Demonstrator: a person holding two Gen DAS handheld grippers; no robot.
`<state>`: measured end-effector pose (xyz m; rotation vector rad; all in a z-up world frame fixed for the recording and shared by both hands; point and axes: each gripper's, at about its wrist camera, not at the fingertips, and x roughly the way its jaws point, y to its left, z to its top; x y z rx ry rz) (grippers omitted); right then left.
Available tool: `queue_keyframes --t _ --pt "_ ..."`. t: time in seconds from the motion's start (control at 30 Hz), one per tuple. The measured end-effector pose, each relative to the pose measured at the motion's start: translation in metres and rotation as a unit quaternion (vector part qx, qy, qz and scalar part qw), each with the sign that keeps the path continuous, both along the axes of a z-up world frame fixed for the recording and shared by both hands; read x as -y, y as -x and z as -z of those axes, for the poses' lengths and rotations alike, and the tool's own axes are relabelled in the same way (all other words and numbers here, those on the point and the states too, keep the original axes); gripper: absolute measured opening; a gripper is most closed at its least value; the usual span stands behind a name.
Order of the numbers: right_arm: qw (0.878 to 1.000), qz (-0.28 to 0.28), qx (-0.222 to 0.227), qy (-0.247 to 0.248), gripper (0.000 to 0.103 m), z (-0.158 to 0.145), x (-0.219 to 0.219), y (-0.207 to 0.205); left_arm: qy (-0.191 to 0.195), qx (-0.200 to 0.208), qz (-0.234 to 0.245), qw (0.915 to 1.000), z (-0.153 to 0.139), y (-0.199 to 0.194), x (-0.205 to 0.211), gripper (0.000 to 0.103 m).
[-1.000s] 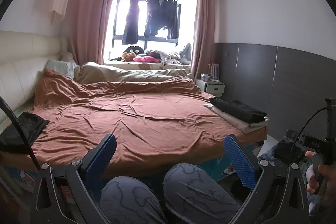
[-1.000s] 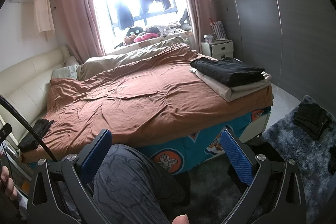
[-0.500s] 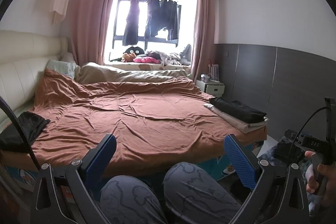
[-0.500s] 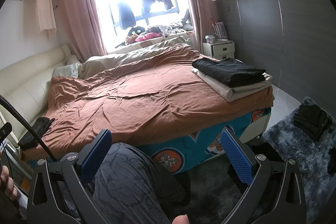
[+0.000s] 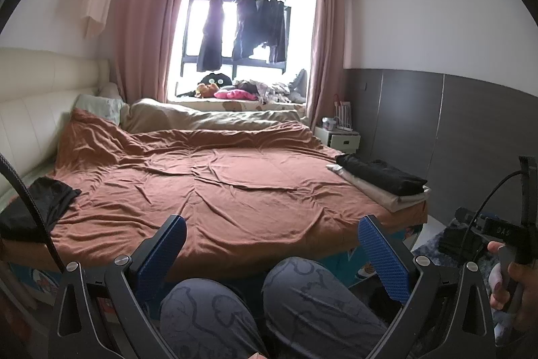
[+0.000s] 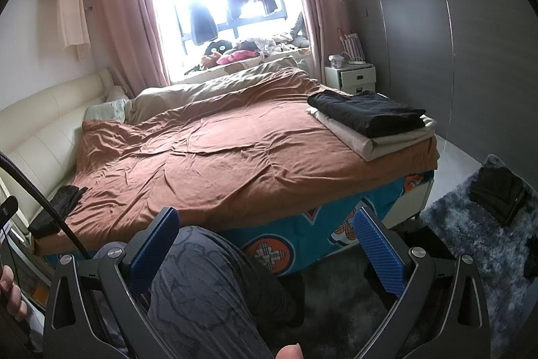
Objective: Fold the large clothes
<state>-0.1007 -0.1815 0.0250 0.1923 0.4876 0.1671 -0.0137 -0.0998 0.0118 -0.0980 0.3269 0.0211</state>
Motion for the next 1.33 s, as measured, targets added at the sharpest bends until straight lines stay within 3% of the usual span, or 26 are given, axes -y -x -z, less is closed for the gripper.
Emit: queue_keyframes --t 1.33 --pt "1.0 -0.004 -0.009 0.0 0.103 0.0037 0.0026 -0.0019 -0.002 0.0 0.003 1.0 0.0034 -0.0013 0.001 0.103"
